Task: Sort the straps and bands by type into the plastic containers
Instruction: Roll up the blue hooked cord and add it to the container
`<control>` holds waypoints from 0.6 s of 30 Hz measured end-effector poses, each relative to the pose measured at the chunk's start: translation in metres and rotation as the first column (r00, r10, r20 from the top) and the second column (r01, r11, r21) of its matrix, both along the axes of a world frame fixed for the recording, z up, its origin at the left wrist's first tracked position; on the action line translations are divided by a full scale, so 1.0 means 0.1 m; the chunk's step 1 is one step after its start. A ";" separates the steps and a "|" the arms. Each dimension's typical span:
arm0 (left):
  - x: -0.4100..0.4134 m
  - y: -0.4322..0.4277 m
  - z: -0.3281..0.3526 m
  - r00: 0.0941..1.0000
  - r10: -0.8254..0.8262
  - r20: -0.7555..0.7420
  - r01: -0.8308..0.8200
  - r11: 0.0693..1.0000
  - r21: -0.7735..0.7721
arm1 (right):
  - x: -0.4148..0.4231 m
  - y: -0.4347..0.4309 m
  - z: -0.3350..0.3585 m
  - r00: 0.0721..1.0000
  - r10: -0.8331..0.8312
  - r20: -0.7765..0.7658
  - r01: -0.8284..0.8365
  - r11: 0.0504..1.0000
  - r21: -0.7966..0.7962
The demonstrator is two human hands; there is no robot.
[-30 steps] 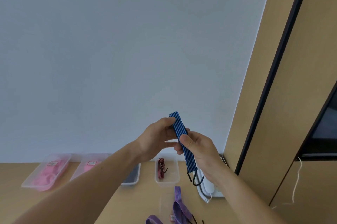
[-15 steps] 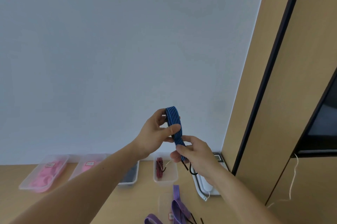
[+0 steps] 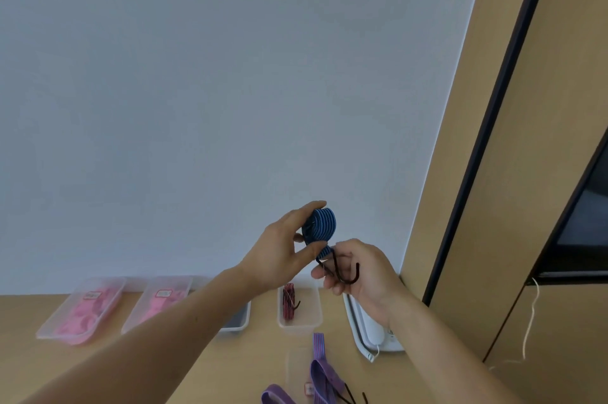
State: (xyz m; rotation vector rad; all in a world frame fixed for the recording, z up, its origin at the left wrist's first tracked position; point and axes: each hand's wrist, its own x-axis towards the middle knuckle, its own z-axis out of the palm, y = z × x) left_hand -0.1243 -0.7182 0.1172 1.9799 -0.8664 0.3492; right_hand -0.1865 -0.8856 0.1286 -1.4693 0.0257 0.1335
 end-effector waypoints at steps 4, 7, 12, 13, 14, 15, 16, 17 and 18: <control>-0.04 0.03 0.03 0.997 -0.075 0.005 0.075 0.995 0.064 | 0.01 -0.02 0.01 1.000 -0.017 0.001 0.017 0.996 0.084; -0.02 0.07 0.00 0.995 -0.093 0.032 0.090 0.992 0.085 | 0.02 -0.02 0.00 0.999 0.005 0.036 -0.006 0.999 0.037; -0.01 0.17 -0.04 0.989 -0.138 -0.045 0.143 0.981 0.133 | 0.06 0.01 -0.09 0.997 0.007 0.072 -0.006 1.000 -0.019; -0.01 0.18 -0.05 0.987 -0.154 -0.048 0.160 0.973 0.168 | 0.08 0.02 -0.11 0.997 0.001 0.072 0.002 0.999 -0.035; -0.01 0.19 -0.07 0.984 -0.165 -0.071 0.175 0.968 0.182 | 0.09 0.04 -0.13 0.998 -0.005 0.068 0.008 0.999 -0.048; -0.02 0.20 -0.09 0.977 -0.175 -0.123 0.193 0.968 0.159 | 0.11 0.06 -0.14 0.998 -0.005 0.064 0.009 0.998 -0.057; -0.02 0.22 -0.09 0.961 -0.186 -0.204 0.207 0.974 0.088 | 0.12 0.09 -0.15 0.998 0.000 0.062 0.004 0.998 -0.067; -0.02 0.25 -0.10 0.936 -0.196 -0.292 0.200 0.980 -0.016 | 0.14 0.11 -0.16 0.998 0.008 0.063 -0.003 0.997 -0.083; 0.00 0.28 -0.09 0.908 -0.203 -0.366 0.165 0.977 -0.132 | 0.15 0.14 -0.17 0.998 0.015 0.066 -0.008 0.994 -0.107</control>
